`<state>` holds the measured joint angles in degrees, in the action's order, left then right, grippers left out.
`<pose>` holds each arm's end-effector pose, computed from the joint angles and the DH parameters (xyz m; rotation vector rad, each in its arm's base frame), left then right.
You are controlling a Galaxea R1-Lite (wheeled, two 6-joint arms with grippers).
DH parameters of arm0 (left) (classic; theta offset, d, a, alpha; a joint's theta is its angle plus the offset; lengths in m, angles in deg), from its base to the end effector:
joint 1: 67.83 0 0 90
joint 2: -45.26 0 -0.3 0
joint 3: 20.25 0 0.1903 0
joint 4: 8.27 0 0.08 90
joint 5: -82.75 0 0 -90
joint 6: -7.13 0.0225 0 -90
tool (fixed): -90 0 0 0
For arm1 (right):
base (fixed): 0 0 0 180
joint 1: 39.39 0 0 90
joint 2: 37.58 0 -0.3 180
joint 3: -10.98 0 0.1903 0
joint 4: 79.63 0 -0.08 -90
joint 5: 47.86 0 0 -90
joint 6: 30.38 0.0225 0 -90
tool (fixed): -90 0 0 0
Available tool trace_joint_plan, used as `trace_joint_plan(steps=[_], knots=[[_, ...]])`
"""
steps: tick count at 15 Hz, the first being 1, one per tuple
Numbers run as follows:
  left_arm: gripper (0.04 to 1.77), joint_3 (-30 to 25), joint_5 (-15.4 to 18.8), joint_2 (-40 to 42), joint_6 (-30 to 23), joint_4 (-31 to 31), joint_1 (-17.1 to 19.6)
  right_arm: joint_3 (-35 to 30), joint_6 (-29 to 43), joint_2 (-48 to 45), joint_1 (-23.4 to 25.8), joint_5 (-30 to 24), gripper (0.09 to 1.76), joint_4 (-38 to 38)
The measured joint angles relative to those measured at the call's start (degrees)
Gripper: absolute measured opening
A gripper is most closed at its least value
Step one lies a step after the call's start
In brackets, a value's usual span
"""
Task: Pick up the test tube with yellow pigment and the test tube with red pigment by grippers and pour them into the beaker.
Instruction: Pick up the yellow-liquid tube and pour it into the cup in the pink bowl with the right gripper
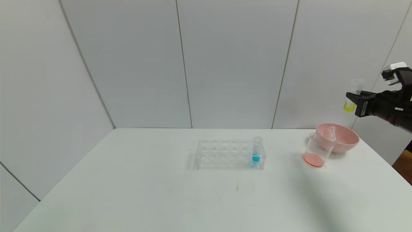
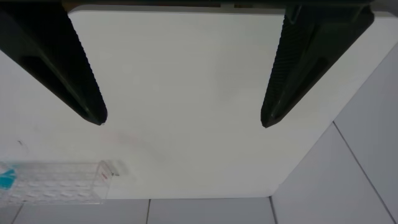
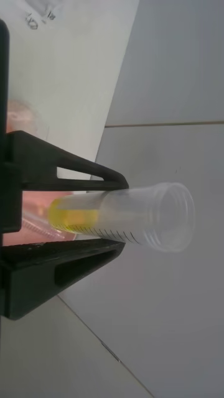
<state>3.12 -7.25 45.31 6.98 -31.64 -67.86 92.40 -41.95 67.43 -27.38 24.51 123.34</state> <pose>-0.0229 0.0000 0.0755 -0.0026 -0.0009 -0.0005 0.3472 -0.0669 0.2125 -0.1990 0.0005 0.0988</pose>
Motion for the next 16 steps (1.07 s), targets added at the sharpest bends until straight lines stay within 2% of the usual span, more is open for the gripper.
trace_joint_plan(steps=[2,5,8,12,16], knots=[[1.76,0.0,0.0,0.0,0.0,0.0,0.0,0.2,-5.7,0.9,3.1,-4.8,0.52,0.1],[1.76,0.0,0.0,0.0,0.0,0.0,0.0,0.2,-15.1,2.6,5.4,-9.1,0.52,0.1],[1.76,0.0,0.0,0.0,0.0,0.0,0.0,-0.2,-20.9,4.4,6.0,-13.4,0.52,0.5],[1.76,0.0,0.0,0.0,0.0,0.0,0.0,-0.8,-27.8,7.5,6.6,-19.1,0.52,8.8],[1.76,0.0,0.0,0.0,0.0,0.0,0.0,-2.5,-36.3,9.4,7.6,-23.4,0.52,10.5]])
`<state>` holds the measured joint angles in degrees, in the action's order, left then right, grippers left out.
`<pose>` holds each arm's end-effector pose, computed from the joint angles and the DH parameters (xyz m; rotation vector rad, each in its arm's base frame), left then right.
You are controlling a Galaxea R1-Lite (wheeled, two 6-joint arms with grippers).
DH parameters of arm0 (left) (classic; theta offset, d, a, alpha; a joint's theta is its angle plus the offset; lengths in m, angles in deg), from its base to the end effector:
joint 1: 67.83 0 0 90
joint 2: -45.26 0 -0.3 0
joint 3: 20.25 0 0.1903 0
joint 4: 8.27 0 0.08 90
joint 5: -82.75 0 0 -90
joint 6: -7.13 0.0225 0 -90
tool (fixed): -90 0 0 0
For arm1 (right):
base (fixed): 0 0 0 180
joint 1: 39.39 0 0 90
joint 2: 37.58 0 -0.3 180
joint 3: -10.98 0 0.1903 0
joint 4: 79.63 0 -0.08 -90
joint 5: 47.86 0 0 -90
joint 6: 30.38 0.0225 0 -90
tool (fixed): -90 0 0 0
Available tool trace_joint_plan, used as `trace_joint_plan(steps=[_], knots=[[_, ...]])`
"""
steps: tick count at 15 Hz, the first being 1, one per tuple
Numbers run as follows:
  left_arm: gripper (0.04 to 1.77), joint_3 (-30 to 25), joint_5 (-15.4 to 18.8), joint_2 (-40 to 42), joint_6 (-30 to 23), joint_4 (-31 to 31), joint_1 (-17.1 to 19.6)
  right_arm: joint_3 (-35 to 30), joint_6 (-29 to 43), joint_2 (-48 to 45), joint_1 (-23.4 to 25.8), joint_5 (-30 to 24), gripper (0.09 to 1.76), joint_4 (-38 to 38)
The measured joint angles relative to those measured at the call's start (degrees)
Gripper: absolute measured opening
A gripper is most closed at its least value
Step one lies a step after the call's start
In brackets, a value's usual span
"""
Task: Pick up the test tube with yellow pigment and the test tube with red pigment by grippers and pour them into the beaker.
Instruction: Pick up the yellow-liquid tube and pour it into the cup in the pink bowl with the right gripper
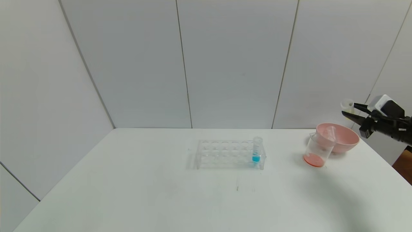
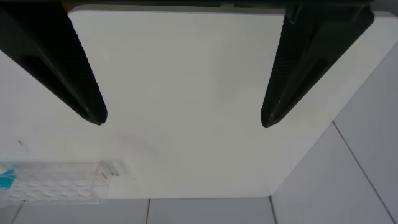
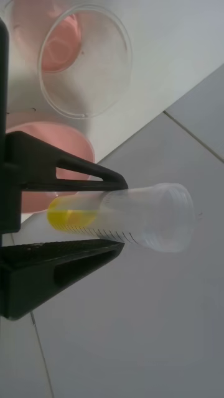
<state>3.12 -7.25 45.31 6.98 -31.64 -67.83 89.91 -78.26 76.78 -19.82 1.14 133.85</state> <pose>-0.0229 0.0000 0.0755 -0.0026 -0.0009 0.0000 0.3590 -0.1119 0.1597 -0.8084 -0.1283 0.3638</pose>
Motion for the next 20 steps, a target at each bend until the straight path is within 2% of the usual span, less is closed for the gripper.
trace_joint_plan(steps=[4,20], knots=[[1.76,0.0,0.0,0.0,0.0,0.0,0.0,-1.7,-9.1,0.4,0.2,-1.3,0.52,-0.2],[1.76,0.0,0.0,0.0,0.0,0.0,0.0,-2.0,-9.7,0.8,-1.8,-0.9,0.52,-0.1]])
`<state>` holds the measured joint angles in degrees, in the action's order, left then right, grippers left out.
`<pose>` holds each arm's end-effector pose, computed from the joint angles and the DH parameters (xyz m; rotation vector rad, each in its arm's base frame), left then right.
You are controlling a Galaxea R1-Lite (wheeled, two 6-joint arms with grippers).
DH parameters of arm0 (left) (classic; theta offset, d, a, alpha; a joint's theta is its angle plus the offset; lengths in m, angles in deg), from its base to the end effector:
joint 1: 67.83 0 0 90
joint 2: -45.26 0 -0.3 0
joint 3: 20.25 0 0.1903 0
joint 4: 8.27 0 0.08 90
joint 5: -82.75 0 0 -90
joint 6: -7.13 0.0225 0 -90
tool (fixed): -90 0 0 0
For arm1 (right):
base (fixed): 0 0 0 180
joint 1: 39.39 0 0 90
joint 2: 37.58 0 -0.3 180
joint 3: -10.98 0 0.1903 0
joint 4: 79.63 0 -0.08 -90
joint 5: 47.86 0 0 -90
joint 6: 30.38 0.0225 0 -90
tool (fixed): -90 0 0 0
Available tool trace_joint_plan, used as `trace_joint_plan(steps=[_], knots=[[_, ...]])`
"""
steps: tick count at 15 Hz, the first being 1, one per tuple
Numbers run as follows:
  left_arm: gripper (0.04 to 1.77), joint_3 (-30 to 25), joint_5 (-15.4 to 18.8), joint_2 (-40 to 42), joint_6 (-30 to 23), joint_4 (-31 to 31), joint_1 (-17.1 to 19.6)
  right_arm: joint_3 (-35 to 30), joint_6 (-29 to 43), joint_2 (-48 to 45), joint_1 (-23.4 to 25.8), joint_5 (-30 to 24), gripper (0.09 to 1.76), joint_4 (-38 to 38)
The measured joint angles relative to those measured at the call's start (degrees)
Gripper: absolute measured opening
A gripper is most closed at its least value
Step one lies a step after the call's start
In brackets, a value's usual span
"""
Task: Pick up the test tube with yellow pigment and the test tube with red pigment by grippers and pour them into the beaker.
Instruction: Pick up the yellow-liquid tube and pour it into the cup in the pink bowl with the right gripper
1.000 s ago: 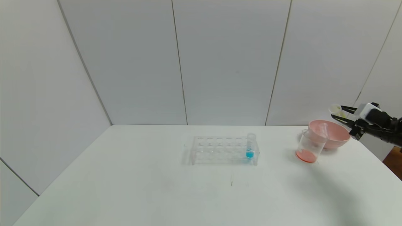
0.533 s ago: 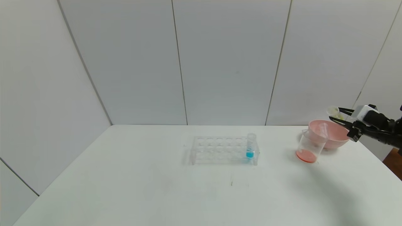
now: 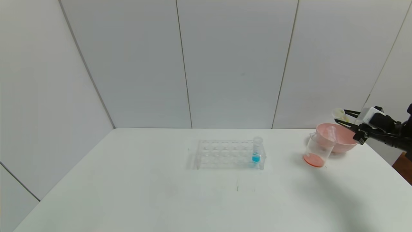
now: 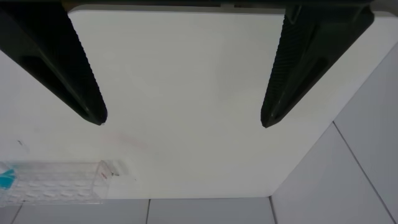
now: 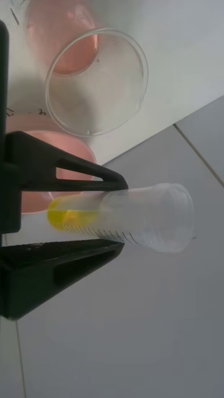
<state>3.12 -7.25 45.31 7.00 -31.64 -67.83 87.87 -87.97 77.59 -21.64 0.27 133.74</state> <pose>-0.0229 0.0000 0.0755 -0.0023 -0.0009 0.0000 0.3602 -0.0995 0.1453 -0.9464 -0.1423 0.4206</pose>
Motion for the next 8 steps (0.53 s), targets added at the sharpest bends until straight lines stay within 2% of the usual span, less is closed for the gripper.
trace_joint_plan(steps=[8], knots=[[1.76,0.0,0.0,0.0,0.0,0.0,0.0,0.3,-6.5,0.2,-0.9,3.7,0.52,0.0]])
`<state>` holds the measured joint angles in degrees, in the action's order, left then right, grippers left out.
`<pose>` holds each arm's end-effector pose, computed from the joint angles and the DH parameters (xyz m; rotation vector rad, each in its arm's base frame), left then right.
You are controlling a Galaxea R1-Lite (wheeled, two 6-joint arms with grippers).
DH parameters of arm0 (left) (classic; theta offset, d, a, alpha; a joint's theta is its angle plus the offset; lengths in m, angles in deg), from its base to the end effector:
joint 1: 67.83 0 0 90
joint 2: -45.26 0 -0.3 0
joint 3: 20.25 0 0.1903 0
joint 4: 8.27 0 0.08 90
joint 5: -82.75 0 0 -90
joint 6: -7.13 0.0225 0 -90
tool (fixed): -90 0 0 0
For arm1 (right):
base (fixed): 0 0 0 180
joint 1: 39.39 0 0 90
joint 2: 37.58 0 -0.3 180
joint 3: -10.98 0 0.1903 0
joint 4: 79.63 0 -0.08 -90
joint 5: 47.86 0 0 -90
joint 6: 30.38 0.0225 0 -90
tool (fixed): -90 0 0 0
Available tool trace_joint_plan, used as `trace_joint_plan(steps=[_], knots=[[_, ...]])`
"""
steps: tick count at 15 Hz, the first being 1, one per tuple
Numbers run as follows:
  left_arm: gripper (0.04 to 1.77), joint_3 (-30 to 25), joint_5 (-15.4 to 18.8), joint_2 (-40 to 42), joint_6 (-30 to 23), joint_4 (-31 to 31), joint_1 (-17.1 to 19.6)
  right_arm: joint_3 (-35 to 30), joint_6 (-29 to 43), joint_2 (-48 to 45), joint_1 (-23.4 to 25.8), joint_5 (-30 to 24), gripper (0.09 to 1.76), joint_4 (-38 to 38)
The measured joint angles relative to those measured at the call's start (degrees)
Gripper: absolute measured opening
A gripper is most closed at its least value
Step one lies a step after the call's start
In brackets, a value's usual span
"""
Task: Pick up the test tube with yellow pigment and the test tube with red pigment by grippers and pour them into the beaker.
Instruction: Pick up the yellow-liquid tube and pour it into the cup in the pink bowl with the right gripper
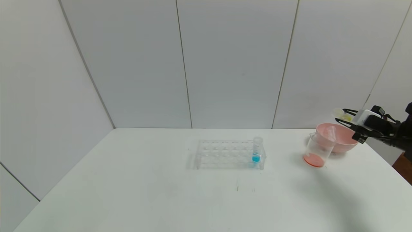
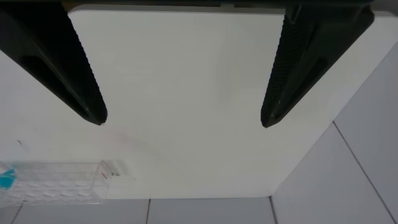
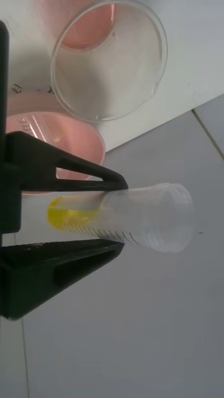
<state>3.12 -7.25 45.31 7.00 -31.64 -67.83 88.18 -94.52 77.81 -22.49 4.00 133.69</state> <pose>-0.0229 0.0000 0.0755 -0.0023 -0.0009 0.0000 0.3634 -0.0959 0.1451 -1.0661 -0.1390 0.3718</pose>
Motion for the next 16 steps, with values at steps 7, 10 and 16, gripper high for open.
trace_joint_plan(steps=[7,10,16], knots=[[1.76,0.0,0.0,0.0,0.0,0.0,0.0,-0.2,-10.3,0.3,-0.1,2.6,0.52,0.3],[1.76,0.0,0.0,0.0,0.0,0.0,0.0,-0.3,-15.1,0.3,-0.1,5.1,0.52,0.8],[1.76,0.0,0.0,0.0,0.0,0.0,0.0,-1.3,-20.4,0.7,-0.3,5.2,0.52,2.8]])
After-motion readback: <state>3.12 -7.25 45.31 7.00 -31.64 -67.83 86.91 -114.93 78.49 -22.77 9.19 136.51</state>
